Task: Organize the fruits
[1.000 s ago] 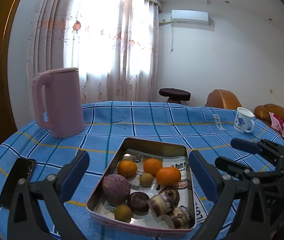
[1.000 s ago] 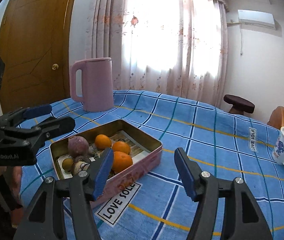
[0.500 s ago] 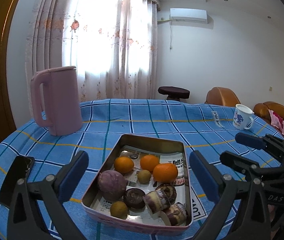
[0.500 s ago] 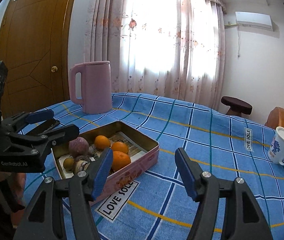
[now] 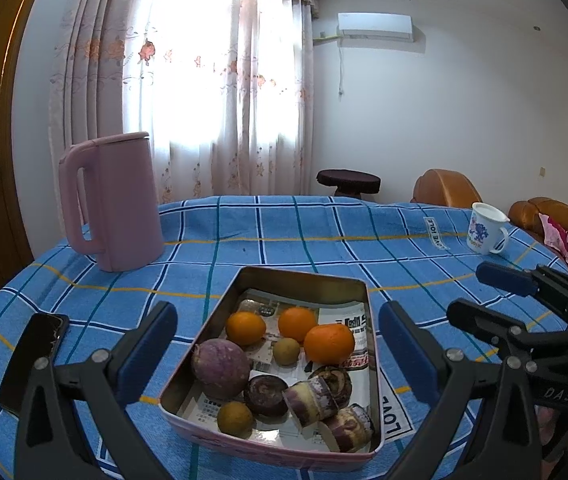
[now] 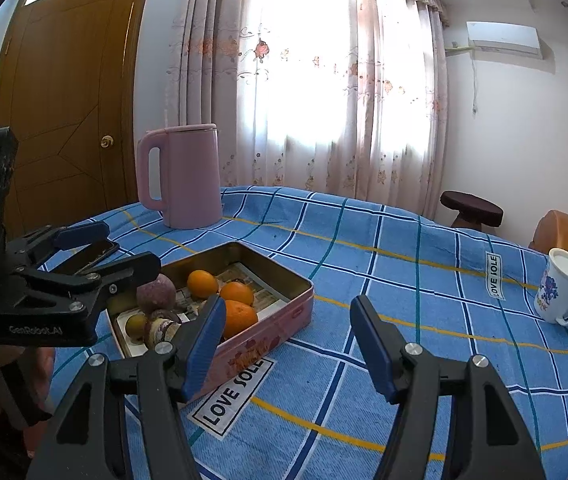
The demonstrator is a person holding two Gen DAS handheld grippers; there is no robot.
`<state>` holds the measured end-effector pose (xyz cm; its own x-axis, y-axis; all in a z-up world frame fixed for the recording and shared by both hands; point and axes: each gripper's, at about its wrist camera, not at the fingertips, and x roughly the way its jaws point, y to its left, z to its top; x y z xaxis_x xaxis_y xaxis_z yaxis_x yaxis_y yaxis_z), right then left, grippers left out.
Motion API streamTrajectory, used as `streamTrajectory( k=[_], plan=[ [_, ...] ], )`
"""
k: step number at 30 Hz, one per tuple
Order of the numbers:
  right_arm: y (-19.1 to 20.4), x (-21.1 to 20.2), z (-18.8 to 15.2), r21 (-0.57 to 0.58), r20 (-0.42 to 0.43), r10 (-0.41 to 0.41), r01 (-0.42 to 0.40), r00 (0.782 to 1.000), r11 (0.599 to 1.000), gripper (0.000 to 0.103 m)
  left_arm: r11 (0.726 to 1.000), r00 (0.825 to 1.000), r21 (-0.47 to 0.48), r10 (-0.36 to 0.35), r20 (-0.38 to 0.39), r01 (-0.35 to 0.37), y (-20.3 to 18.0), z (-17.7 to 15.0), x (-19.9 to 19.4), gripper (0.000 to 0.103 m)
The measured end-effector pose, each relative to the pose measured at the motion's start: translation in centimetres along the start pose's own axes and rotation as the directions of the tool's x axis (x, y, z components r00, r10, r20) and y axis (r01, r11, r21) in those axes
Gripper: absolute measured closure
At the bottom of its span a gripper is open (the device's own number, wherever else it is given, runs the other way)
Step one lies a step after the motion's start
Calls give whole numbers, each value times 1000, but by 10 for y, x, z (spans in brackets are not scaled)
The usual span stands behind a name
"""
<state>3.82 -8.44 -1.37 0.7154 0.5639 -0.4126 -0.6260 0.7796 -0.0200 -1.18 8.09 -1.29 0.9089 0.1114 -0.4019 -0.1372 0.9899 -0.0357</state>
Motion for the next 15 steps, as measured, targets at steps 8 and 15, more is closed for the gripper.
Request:
streamTrajectory(
  k=[8, 15],
  plan=[
    [-2, -4, -2, 1, 5, -7, 7, 1000, 1000, 37, 1000, 1000, 8, 27, -5, -27, -1, 1, 1, 0],
    [-6, -9, -3, 1, 15, -16, 16, 1000, 1000, 37, 999, 999, 6, 47, -1, -47, -2, 3, -2, 0]
  ],
)
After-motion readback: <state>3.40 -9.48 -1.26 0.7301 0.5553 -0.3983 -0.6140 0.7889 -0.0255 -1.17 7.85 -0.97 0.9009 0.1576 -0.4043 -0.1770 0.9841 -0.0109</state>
